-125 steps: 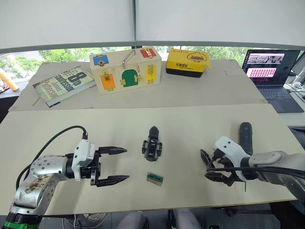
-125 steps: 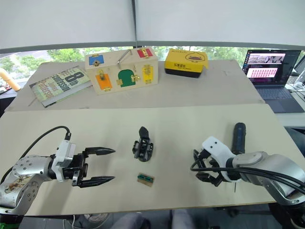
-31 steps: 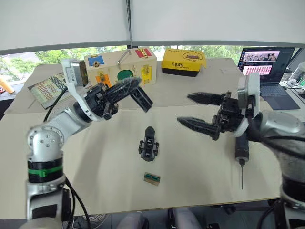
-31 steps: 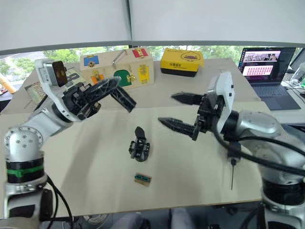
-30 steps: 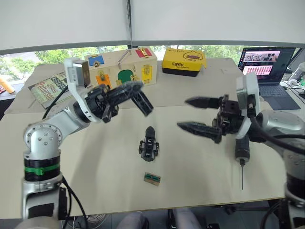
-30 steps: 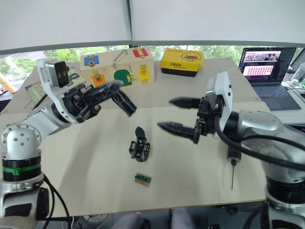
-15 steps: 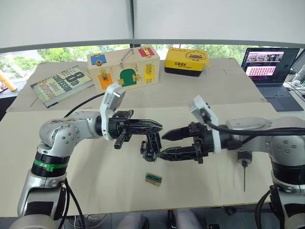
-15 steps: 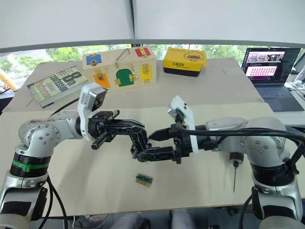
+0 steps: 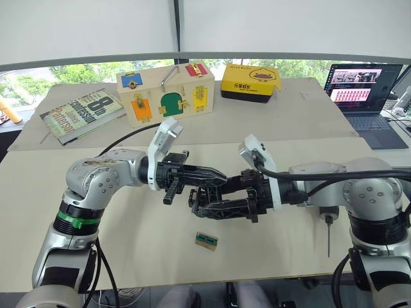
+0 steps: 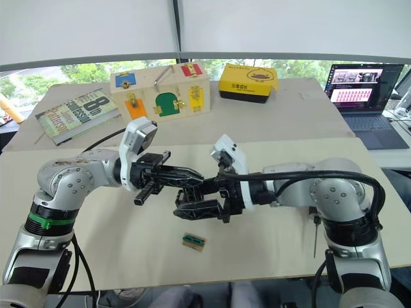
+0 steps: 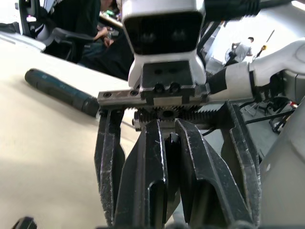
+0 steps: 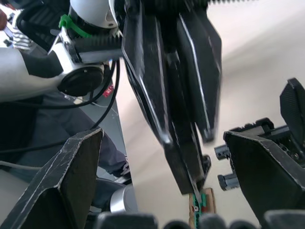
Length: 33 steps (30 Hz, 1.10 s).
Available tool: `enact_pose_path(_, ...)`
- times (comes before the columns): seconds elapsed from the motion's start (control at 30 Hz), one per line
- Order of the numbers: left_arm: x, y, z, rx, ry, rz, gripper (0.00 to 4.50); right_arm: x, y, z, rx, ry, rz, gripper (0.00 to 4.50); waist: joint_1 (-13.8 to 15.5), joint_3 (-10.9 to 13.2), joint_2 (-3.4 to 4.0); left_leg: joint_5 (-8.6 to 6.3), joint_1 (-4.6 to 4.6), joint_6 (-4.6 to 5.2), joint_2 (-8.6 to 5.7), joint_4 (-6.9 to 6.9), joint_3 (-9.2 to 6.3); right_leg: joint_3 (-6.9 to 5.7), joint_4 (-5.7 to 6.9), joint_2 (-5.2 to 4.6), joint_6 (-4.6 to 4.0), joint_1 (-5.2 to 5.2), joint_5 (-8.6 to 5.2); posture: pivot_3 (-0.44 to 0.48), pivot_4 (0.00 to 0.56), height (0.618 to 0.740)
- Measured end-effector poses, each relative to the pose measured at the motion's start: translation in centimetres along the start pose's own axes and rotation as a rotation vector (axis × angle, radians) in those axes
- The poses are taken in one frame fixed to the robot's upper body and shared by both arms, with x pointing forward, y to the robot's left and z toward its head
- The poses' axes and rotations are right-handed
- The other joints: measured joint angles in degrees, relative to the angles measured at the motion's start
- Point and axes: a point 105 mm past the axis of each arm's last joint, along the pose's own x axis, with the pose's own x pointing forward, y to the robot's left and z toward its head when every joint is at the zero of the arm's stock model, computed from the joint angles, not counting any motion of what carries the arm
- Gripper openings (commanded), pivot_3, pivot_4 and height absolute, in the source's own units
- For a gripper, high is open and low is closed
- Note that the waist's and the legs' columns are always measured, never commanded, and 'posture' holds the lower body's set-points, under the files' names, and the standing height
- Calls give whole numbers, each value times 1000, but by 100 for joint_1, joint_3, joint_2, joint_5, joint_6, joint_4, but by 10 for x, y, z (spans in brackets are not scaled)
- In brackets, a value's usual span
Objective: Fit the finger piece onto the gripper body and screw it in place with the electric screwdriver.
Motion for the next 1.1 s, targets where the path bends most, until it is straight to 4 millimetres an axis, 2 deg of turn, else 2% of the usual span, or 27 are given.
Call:
enact_pose_path(0.27,-1,1,-1,-4,4,10,0,0,-4,0,8,-1,-27,510,0,0,0,0,0,0,0,0,0,0,0,0,0,0,0,0,150,740)
enact_pose_path(0.43,-1,1,-2,-20,0,8,0,0,-2,-1,-2,5,-28,443,0,0,0,0,0,0,0,0,0,0,1,0,0,0,0,0,150,740)
enact_pose_path(0.53,-2,2,3,-9,-31,25,1334,-1,-1,0,-2,-4,-17,435,1,0,0,0,0,0,1,0,-1,0,1,1,0,0,0,0,150,740)
enact_pose_path(0.67,-15,0,16,33,-75,63,3175,-3,1,-7,3,-20,-4,431,1,0,0,0,-2,0,0,-1,0,-1,3,1,0,-5,0,0,150,740)
enact_pose_path(0.77,-27,-6,22,93,-76,85,4500,-14,5,-5,-55,-108,1,430,4,0,0,0,-2,0,0,-1,-1,-3,2,2,0,-5,0,0,150,740)
enact_pose_path(0.83,-37,-6,25,159,-75,125,4500,-21,7,-5,-86,-159,6,429,5,0,0,0,-2,0,-1,-1,0,-4,0,2,1,-4,0,0,150,740)
enact_pose_path(0.93,-51,-1,20,361,7,207,4500,-28,3,-11,-128,-193,-16,428,10,0,1,-3,2,-7,0,1,3,-2,-1,1,0,3,0,0,150,740)
enact_pose_path(1.0,-69,5,4,481,106,265,4500,-34,-4,-19,-169,-215,-48,428,10,0,1,-5,6,-10,2,-1,5,-3,-3,3,0,4,0,0,150,740)
enact_pose_path(1.1,-93,9,-19,471,189,307,4500,-40,-5,-23,-273,-250,-49,427,5,1,2,-4,6,-7,3,-2,4,-4,0,5,0,2,0,0,150,740)
